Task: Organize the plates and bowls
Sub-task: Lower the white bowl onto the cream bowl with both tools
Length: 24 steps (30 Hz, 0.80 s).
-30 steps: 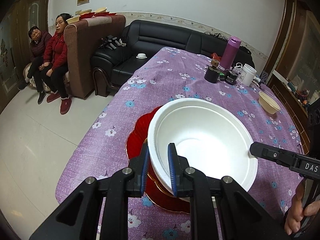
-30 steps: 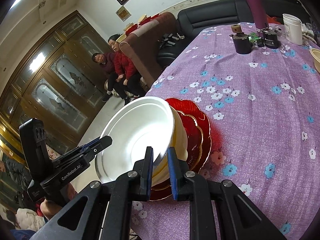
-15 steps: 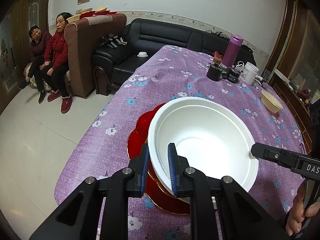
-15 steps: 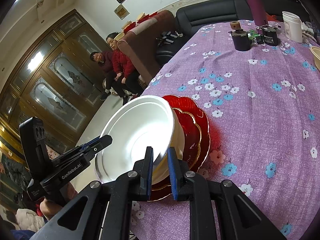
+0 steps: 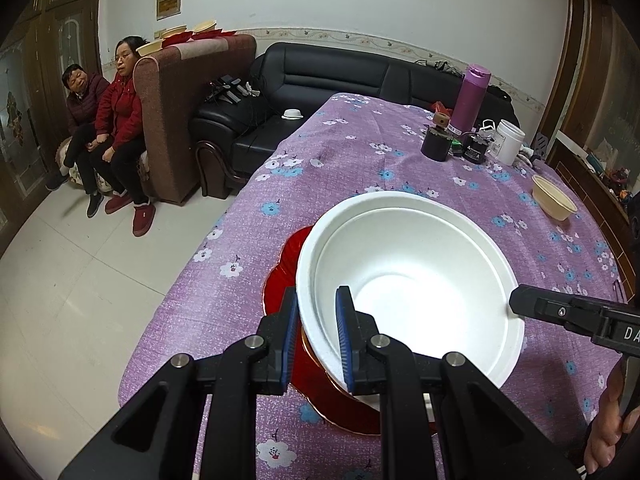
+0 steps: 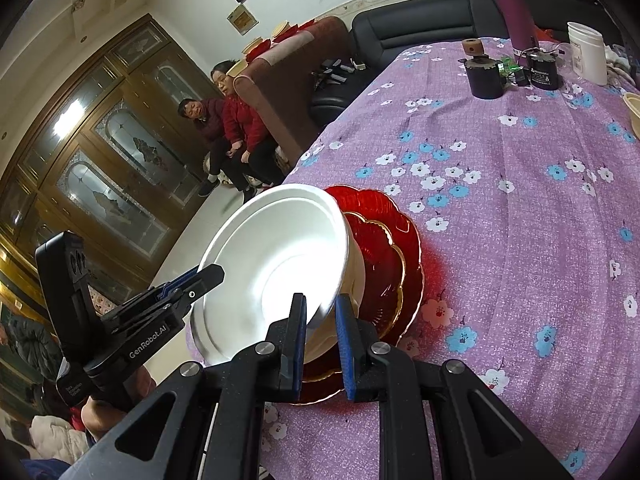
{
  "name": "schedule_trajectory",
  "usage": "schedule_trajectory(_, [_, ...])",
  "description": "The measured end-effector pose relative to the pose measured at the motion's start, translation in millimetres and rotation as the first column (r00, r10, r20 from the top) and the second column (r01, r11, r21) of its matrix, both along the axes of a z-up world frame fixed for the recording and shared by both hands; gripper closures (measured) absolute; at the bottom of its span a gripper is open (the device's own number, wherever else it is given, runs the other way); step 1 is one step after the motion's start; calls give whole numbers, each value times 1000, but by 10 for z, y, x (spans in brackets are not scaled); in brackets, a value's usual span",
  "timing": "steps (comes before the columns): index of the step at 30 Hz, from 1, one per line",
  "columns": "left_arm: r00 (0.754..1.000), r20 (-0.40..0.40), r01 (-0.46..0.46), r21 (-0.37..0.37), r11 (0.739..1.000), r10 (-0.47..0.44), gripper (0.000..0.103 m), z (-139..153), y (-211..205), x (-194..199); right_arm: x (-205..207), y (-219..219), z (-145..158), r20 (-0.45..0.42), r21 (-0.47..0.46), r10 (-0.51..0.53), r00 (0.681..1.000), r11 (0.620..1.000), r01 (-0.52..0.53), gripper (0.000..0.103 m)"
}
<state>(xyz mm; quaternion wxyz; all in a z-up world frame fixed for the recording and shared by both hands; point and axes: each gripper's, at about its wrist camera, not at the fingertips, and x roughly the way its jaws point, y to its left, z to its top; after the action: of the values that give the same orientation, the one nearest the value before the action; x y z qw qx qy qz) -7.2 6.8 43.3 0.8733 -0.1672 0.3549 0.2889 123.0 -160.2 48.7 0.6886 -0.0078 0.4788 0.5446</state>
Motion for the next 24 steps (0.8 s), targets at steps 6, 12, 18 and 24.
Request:
schedule_trajectory(6, [1000,-4,-1,10,1000,1,86,1,-5,8,0,0,0,-2,0,0,1000,1000,0,85])
schedule_trajectory(12, [1000,-6,-2,12,1000,2,84,0,3,2,3,7,-4,-8,-1,5,1000,1000,-5,85])
schedule_trajectory(18, [1000,-2,-5,19,1000,5,76,8,7,-4,-4,1,7,-7,3,9,1000,1000,-9,85])
schedule_trajectory(24, [1000,3,-9,32,999,9,74,43,-3,-37,-6,-49,34,-3,13,5,1000,1000,-5,85])
